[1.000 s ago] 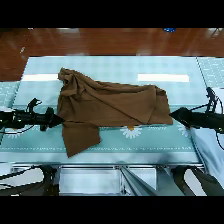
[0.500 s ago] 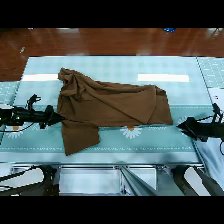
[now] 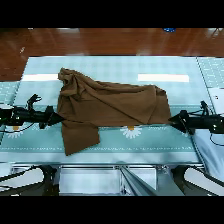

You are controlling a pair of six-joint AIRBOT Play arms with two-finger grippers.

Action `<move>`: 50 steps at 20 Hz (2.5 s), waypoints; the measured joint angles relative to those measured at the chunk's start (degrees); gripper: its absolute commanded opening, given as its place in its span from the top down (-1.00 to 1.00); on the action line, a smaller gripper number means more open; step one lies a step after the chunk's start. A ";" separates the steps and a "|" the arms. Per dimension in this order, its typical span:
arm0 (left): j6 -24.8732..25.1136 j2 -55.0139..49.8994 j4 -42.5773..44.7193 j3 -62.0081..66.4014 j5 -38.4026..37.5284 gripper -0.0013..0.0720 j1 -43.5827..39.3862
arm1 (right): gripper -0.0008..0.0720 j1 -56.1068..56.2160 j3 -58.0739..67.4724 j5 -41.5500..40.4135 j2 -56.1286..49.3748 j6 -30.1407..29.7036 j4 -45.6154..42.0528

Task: Fold the shirts.

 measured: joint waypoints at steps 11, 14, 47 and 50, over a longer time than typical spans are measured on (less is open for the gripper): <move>1.01 0.92 -1.60 3.06 -1.99 0.93 0.15 | 0.87 12.15 15.98 -0.20 -7.43 -0.15 1.92; 4.33 4.02 -9.66 8.85 -4.70 0.93 0.15 | 0.87 12.59 25.90 3.96 -3.63 0.90 0.90; -28.13 55.08 42.49 51.78 -9.55 0.93 -18.18 | 0.87 12.96 59.45 24.30 46.95 16.76 -23.71; -26.62 47.91 38.42 44.26 -7.96 0.93 -18.38 | 0.87 12.96 47.08 22.03 44.13 14.80 -20.63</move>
